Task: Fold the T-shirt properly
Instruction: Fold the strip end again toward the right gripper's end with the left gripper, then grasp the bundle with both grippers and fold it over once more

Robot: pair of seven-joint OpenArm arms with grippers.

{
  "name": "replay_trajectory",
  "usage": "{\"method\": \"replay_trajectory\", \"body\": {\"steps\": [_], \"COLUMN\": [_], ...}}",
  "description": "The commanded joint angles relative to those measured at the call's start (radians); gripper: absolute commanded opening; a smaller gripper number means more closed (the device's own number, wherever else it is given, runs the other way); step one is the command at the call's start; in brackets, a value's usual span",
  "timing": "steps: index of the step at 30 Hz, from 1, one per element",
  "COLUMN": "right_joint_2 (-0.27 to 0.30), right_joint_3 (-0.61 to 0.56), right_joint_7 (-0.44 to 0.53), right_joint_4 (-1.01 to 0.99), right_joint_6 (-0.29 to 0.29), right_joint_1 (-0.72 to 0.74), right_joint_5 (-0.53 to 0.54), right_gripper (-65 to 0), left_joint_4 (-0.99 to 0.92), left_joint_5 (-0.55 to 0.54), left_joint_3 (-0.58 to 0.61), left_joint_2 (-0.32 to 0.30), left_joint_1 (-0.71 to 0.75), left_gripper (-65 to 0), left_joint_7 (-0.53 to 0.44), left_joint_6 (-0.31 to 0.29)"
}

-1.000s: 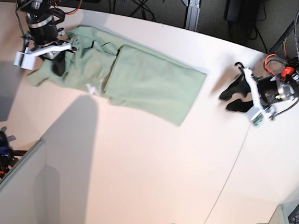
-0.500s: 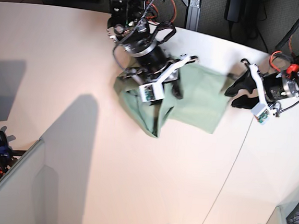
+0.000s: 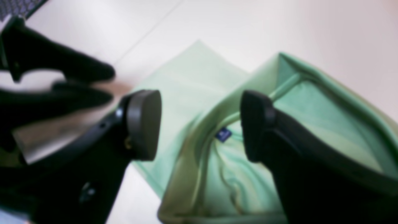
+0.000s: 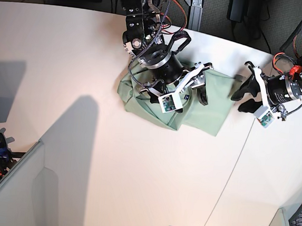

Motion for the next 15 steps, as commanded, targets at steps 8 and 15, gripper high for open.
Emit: {"method": "replay_trajectory", "body": {"steps": [8,15], "right_joint_2": [-0.008,-0.008], "right_joint_3": [0.000,0.000], "right_joint_7": [0.003,0.003], "right_joint_4": [-0.022,-0.026], "right_joint_6": [-0.080,-0.082], "right_joint_1": [0.013,0.014], "right_joint_5": [-0.074,-0.092], "right_gripper": [-34.5,-65.0], "left_joint_4": [-0.168,-0.237], "left_joint_5": [-0.006,0.000], "left_joint_3": [-0.024,-0.024], "left_joint_2": [-0.014,0.002], "left_joint_1": [-0.056,-0.090], "left_gripper": [-38.2,-38.2], "left_joint_7": [-0.072,-0.101], "left_joint_6": [0.031,0.031]}}
